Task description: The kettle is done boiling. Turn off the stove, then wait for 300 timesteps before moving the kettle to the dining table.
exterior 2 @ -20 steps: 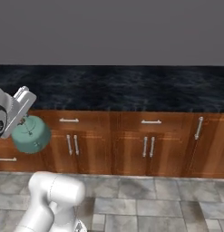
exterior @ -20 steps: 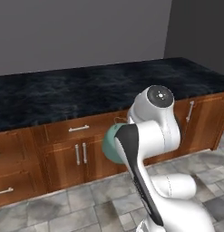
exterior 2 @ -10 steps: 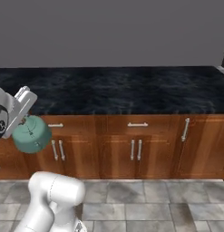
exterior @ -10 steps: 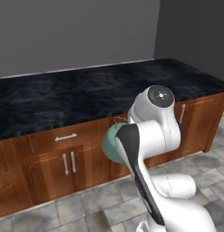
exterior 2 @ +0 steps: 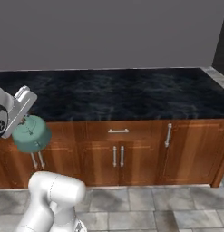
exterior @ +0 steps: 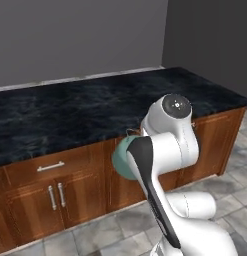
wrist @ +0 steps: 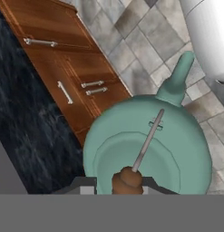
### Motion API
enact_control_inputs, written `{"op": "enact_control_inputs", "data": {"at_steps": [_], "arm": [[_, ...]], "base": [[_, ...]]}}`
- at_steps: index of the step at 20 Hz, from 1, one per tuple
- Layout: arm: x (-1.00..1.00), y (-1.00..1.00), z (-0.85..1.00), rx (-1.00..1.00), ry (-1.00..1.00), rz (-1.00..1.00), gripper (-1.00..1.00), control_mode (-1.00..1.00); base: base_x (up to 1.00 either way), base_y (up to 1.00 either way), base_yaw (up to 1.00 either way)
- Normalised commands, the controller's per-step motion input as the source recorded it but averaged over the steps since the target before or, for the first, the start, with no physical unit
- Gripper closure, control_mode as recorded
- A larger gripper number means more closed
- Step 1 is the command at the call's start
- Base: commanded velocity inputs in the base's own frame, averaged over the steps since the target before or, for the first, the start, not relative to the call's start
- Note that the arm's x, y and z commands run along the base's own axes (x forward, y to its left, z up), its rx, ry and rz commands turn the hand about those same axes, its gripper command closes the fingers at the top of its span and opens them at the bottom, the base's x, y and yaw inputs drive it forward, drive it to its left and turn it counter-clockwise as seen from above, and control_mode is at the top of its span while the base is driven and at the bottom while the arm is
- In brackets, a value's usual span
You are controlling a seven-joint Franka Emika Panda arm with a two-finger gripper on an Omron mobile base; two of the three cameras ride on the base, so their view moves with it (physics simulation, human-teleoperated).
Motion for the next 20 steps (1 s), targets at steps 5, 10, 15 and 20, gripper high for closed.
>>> {"op": "enact_control_inputs", "data": {"at_steps": [5,10,15,20], "arm": [[0.00,0.00,0.00,0.00,0.00,0.00,1.00,1.00],[0.00,0.00,0.00,0.00,0.00,0.00,1.00,1.00],[0.00,0.00,0.00,0.00,0.00,0.00,1.00,1.00],[0.00,0.00,0.00,0.00,0.00,0.00,1.00,1.00]], "base": [[0.70,-0.44,-0.04],[0.71,-0.47,-0.01],[0.70,-0.56,0.00],[0.68,-0.71,0.01]]}}
